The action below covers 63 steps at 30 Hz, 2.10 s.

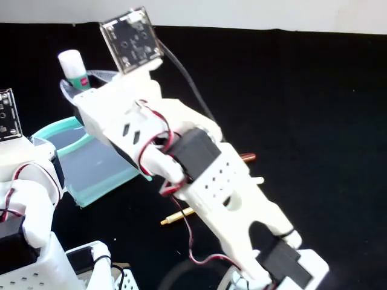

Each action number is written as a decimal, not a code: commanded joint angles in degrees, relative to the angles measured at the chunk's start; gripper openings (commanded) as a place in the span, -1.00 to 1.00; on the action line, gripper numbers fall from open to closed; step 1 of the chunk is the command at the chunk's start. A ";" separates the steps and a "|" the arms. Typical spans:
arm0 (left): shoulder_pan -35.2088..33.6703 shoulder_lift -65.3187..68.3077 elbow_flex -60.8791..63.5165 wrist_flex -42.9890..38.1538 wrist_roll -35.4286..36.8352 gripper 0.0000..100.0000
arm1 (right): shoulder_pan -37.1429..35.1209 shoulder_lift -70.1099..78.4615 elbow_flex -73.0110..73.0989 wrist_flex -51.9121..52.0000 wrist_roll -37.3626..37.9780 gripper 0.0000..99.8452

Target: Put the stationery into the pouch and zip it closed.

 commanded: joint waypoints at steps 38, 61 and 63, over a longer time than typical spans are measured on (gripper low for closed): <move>-0.66 0.31 -0.22 0.00 -0.26 -0.99 | -3.30 -1.89 6.64 4.88 -0.88 -0.85; -0.48 0.31 -0.13 0.00 -0.26 -0.99 | 4.79 -16.48 6.55 18.33 5.89 -0.59; -0.40 0.31 -0.13 0.00 -0.26 -0.99 | 6.90 -17.98 6.55 20.62 6.86 -0.59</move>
